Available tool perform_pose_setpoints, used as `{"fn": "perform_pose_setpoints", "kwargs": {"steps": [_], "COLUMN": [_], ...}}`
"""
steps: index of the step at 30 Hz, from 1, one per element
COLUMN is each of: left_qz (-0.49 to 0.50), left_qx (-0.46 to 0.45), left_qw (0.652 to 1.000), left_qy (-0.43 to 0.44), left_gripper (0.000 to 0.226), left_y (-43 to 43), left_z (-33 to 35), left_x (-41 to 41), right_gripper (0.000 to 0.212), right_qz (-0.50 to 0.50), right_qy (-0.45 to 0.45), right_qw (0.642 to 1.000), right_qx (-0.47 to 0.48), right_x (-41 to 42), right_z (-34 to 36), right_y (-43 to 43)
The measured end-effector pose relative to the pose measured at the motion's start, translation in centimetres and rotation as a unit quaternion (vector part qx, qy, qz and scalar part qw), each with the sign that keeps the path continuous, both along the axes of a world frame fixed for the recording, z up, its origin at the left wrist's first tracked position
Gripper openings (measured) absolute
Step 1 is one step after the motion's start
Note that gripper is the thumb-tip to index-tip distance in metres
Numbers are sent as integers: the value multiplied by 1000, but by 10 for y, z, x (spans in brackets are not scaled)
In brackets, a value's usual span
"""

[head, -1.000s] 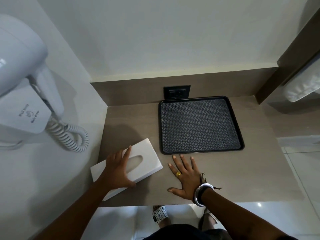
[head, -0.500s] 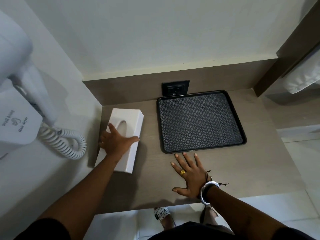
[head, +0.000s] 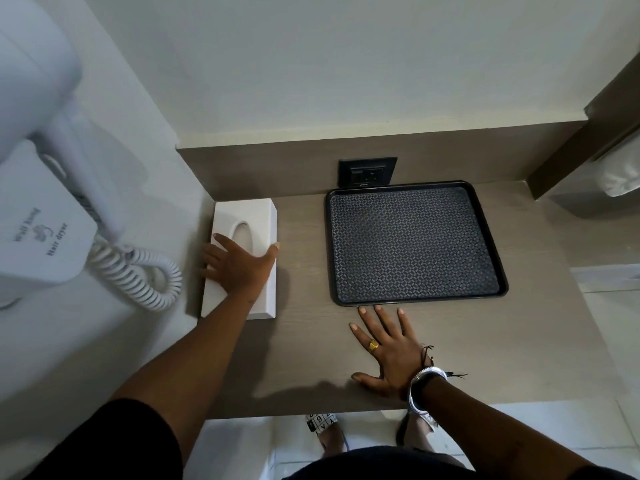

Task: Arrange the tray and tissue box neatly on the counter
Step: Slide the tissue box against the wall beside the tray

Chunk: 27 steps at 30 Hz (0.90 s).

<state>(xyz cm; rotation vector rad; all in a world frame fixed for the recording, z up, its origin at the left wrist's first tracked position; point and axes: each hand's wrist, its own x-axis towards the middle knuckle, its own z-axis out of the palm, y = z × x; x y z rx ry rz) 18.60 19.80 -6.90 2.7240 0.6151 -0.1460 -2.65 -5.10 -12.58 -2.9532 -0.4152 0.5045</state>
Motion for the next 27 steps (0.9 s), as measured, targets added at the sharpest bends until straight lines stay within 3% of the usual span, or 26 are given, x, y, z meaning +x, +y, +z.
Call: {"fn": "perform_pose_setpoints", "kwargs": {"steps": [3,8,27], "left_qz": [-118,-334,-323], "left_qx": [33,135,165], "left_qw": [990,929,930], "left_qy": [-62,-82,-62], "left_gripper": [121,118,113], "left_y": [3,31,56], "left_z": [-5,-20,-26], "left_x": [-24,-60,-15], "right_gripper": [93,91,87], "right_qz": [1,1,-3], "right_qy": [6,1,16], "right_qw": [1000,1000,1000], "right_qx": [1,-1,3], "right_x": [0,1,0], "right_z": [0,2,8], "right_y": [0,0,-1]}}
